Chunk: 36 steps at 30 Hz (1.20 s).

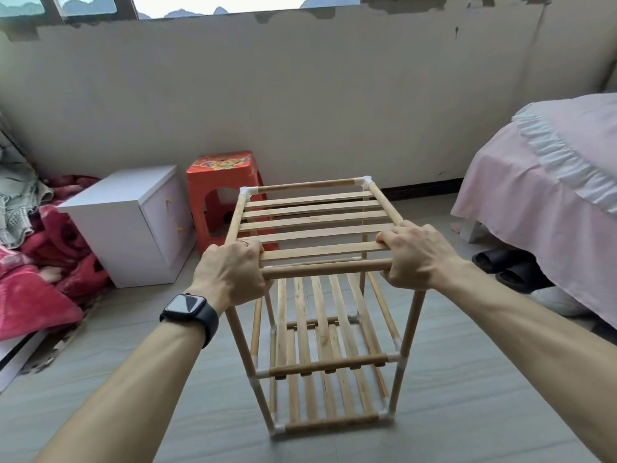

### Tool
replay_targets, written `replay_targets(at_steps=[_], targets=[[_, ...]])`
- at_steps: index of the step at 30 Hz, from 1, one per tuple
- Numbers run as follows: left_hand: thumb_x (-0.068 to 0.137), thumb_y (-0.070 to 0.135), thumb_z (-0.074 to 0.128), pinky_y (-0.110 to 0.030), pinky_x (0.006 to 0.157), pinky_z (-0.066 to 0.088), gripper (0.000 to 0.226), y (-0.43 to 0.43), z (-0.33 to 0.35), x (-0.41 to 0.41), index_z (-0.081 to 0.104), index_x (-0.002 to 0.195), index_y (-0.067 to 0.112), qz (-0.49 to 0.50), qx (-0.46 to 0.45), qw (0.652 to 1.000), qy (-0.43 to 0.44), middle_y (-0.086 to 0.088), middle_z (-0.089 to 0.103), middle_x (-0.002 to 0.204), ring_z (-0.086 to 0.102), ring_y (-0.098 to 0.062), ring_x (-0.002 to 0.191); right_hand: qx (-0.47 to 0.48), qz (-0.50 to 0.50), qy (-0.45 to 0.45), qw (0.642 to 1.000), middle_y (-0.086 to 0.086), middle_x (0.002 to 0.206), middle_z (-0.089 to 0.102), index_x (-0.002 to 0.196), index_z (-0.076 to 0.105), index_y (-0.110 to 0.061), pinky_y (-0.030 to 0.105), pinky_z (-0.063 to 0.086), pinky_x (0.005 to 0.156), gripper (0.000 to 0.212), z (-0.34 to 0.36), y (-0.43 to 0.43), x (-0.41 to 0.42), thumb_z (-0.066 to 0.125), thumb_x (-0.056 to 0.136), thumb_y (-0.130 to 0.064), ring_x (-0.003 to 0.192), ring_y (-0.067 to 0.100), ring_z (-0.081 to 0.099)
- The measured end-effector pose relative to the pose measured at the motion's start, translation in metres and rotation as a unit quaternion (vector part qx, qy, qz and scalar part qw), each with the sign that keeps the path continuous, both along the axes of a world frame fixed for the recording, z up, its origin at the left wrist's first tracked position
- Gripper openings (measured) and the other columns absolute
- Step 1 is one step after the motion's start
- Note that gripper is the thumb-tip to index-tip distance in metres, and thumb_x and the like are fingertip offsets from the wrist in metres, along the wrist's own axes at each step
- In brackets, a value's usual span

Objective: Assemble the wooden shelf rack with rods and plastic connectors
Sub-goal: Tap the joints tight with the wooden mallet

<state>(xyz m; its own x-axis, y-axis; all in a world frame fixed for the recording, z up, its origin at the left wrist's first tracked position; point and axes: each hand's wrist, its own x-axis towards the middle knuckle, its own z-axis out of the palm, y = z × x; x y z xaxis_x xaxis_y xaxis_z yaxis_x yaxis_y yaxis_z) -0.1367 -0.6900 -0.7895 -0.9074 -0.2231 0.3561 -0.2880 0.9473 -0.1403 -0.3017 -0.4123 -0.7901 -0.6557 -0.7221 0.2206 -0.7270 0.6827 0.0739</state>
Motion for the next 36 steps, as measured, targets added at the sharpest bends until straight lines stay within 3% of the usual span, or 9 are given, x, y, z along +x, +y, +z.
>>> replay_targets(at_steps=[6, 13, 15, 17, 20, 25, 31, 36], targets=[[0.089, 0.052, 0.052, -0.036, 0.07, 0.049, 0.032, -0.001, -0.002, -0.005, 0.059, 0.1, 0.022, -0.013, 0.009, 1.0, 0.005, 0.006, 0.062, 0.081, 0.057, -0.018, 0.065, 0.003, -0.003, 0.02, 1.0, -0.006, 0.09, 0.06, 0.098, 0.056, -0.026, 0.037, 0.034, 0.078, 0.022, -0.001, -0.003, -0.006, 0.052, 0.081, -0.04, 0.087, 0.019, 0.057], [0.089, 0.054, 0.052, -0.033, 0.073, 0.049, 0.034, -0.007, 0.002, 0.001, 0.057, 0.111, 0.029, -0.01, 0.005, 1.0, -0.004, 0.008, 0.066, 0.105, 0.062, -0.019, 0.079, -0.008, -0.019, 0.027, 0.999, -0.006, 0.086, 0.057, 0.093, 0.057, -0.026, 0.037, 0.04, 0.082, 0.019, 0.0, -0.009, 0.01, 0.051, 0.079, -0.038, 0.08, 0.016, 0.053], [0.087, 0.054, 0.055, -0.032, 0.073, 0.05, 0.04, -0.008, 0.005, 0.003, 0.055, 0.12, 0.031, -0.006, 0.023, 0.999, -0.033, 0.008, 0.064, 0.112, 0.064, -0.02, 0.085, -0.013, -0.005, 0.013, 1.0, -0.006, 0.097, 0.061, 0.101, 0.059, -0.026, 0.037, 0.042, 0.087, 0.027, -0.001, -0.005, 0.012, 0.052, 0.081, -0.042, 0.091, 0.016, 0.056], [0.084, 0.051, 0.06, -0.031, 0.076, 0.053, 0.052, -0.012, 0.007, 0.007, 0.052, 0.132, 0.032, -0.013, 0.052, 0.997, -0.061, 0.008, 0.063, 0.118, 0.064, -0.019, 0.093, 0.013, 0.013, -0.004, 1.0, -0.005, 0.121, 0.061, 0.124, 0.059, -0.024, 0.039, 0.043, 0.1, 0.049, -0.001, 0.005, 0.009, 0.055, 0.08, -0.046, 0.118, 0.019, 0.054], [0.085, 0.05, 0.06, -0.03, 0.08, 0.053, 0.06, -0.014, 0.007, 0.01, 0.048, 0.141, 0.033, -0.018, 0.059, 0.996, -0.063, 0.007, 0.063, 0.122, 0.063, -0.017, 0.101, 0.046, 0.017, -0.012, 0.999, -0.003, 0.149, 0.05, 0.146, 0.047, -0.022, 0.042, 0.034, 0.117, 0.07, 0.001, 0.018, 0.003, 0.059, 0.081, -0.046, 0.147, 0.016, 0.033], [0.086, 0.052, 0.056, -0.035, 0.076, 0.054, 0.042, -0.011, 0.006, -0.001, 0.057, 0.123, 0.032, -0.006, 0.031, 0.998, -0.045, 0.006, 0.065, 0.113, 0.064, -0.02, 0.093, 0.004, 0.022, 0.003, 1.0, -0.001, 0.125, 0.061, 0.126, 0.057, -0.02, 0.036, 0.048, 0.104, 0.045, 0.002, 0.011, -0.003, 0.06, 0.084, -0.038, 0.128, 0.017, 0.044], [0.086, 0.044, 0.056, -0.037, 0.075, 0.056, 0.035, -0.021, 0.004, -0.012, 0.06, 0.116, 0.027, -0.008, 0.034, 0.998, -0.044, 0.003, 0.065, 0.101, 0.063, -0.021, 0.084, 0.009, 0.039, 0.051, 0.998, 0.001, 0.111, 0.067, 0.117, 0.066, -0.018, 0.034, 0.037, 0.104, 0.038, 0.002, 0.004, -0.013, 0.056, 0.085, -0.037, 0.12, 0.019, 0.049], [0.087, 0.045, 0.056, -0.037, 0.077, 0.055, 0.038, -0.031, 0.001, -0.018, 0.058, 0.12, 0.027, -0.018, 0.033, 0.999, -0.039, 0.002, 0.067, 0.108, 0.064, -0.023, 0.088, 0.009, 0.027, 0.051, 0.998, -0.001, 0.112, 0.067, 0.116, 0.067, -0.02, 0.035, 0.032, 0.106, 0.036, 0.003, -0.003, -0.013, 0.058, 0.084, -0.037, 0.122, 0.018, 0.048]])
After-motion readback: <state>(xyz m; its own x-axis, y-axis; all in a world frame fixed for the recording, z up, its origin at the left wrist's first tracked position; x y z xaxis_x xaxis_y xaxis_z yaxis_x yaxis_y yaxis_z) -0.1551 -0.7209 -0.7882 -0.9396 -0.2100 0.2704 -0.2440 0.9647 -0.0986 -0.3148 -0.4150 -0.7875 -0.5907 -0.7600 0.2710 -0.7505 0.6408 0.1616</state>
